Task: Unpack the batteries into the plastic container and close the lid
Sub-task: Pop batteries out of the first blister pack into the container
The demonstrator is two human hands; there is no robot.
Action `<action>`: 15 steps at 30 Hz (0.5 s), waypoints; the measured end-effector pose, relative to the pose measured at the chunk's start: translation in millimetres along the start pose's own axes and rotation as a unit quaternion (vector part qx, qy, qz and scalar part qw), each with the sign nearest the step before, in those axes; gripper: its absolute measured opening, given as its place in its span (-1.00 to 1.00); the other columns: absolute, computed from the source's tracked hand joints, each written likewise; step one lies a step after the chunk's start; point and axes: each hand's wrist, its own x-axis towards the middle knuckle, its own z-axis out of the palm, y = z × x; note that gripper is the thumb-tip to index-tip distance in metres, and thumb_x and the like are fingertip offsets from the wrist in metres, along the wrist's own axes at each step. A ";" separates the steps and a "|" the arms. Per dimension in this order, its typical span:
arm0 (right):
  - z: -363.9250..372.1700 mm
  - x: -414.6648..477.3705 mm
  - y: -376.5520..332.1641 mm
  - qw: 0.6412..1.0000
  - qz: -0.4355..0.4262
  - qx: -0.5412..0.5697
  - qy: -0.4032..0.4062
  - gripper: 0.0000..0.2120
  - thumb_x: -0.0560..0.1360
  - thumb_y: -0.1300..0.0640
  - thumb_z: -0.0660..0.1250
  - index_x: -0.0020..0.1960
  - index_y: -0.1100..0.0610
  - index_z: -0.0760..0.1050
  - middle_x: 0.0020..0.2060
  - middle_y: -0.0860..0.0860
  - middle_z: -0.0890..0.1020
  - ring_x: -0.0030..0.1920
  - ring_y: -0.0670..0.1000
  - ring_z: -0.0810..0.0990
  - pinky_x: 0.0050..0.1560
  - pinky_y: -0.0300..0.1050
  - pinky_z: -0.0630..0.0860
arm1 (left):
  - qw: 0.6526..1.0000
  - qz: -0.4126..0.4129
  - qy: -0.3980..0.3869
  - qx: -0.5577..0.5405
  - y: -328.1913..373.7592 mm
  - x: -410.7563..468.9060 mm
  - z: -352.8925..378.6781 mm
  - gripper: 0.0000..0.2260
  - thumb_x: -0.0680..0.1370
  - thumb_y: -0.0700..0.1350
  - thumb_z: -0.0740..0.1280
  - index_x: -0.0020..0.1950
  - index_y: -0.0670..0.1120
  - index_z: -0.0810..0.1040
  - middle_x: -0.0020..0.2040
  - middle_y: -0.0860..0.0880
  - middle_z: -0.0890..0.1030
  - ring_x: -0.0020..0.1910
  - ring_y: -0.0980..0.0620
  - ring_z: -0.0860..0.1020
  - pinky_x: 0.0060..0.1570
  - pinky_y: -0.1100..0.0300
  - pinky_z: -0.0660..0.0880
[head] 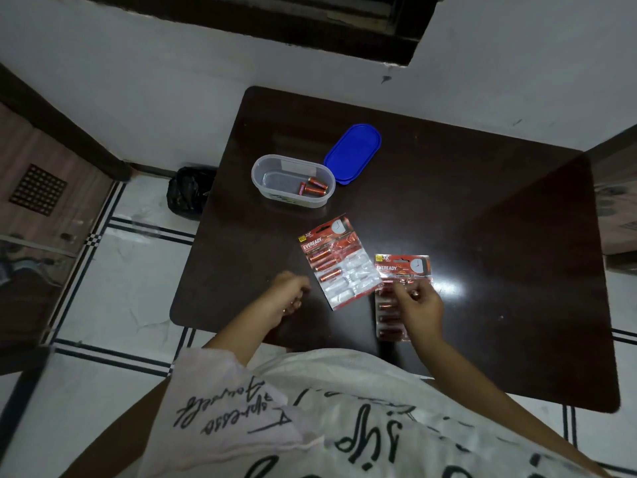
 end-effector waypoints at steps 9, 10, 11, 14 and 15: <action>77.2 32.2 -116.7 0.977 0.014 0.062 -0.204 -0.89 0.59 0.18 0.26 -0.02 0.18 0.53 -0.35 0.06 0.59 -0.42 -0.02 0.60 -0.35 -0.10 0.55 | 0.933 -0.048 -0.057 -0.353 103.6 11.3 -32.0 -0.87 0.61 -0.36 0.12 -0.07 -0.25 0.42 -0.19 -0.19 0.46 -0.23 -0.05 0.50 -0.46 0.11 0.60; 92.4 38.8 -129.8 0.973 0.011 0.052 -0.224 -0.90 0.60 0.18 0.26 -0.01 0.16 0.54 -0.34 0.07 0.57 -0.43 -0.01 0.57 -0.37 -0.12 0.53 | 0.932 -0.041 -0.048 -0.357 115.0 17.6 -32.3 -0.89 0.62 -0.36 0.15 -0.08 -0.28 0.42 -0.19 -0.20 0.45 -0.21 -0.08 0.51 -0.44 0.07 0.62; 107.7 45.5 -142.4 0.970 0.000 0.035 -0.241 -0.92 0.60 0.19 0.26 0.01 0.13 0.52 -0.30 0.07 0.55 -0.40 -0.01 0.55 -0.37 -0.14 0.53 | 0.932 -0.033 -0.037 -0.358 126.7 23.5 -33.6 -0.89 0.61 -0.37 0.16 -0.08 -0.29 0.42 -0.18 -0.20 0.45 -0.21 -0.09 0.51 -0.37 0.05 0.64; 143.4 66.5 -172.6 0.956 -0.094 -0.066 -0.269 -0.84 0.56 0.27 0.27 0.10 0.09 0.51 -0.06 0.09 0.56 -0.11 0.09 0.58 -0.17 -0.08 0.57 | 0.930 -0.013 -0.001 -0.367 154.6 37.5 -38.2 -0.85 0.60 -0.43 0.08 -0.06 -0.30 0.42 -0.13 -0.24 0.47 -0.20 -0.13 0.51 -0.39 0.06 0.61; 150.6 73.3 -181.4 0.943 -0.144 -0.128 -0.273 -0.79 0.54 0.27 0.29 0.15 0.12 0.53 0.02 0.11 0.57 0.01 0.11 0.57 -0.04 -0.07 0.54 | 0.930 -0.009 0.006 -0.368 161.6 41.9 -39.5 -0.82 0.59 -0.44 0.06 -0.06 -0.30 0.43 -0.13 -0.23 0.48 -0.20 -0.12 0.51 -0.37 0.07 0.62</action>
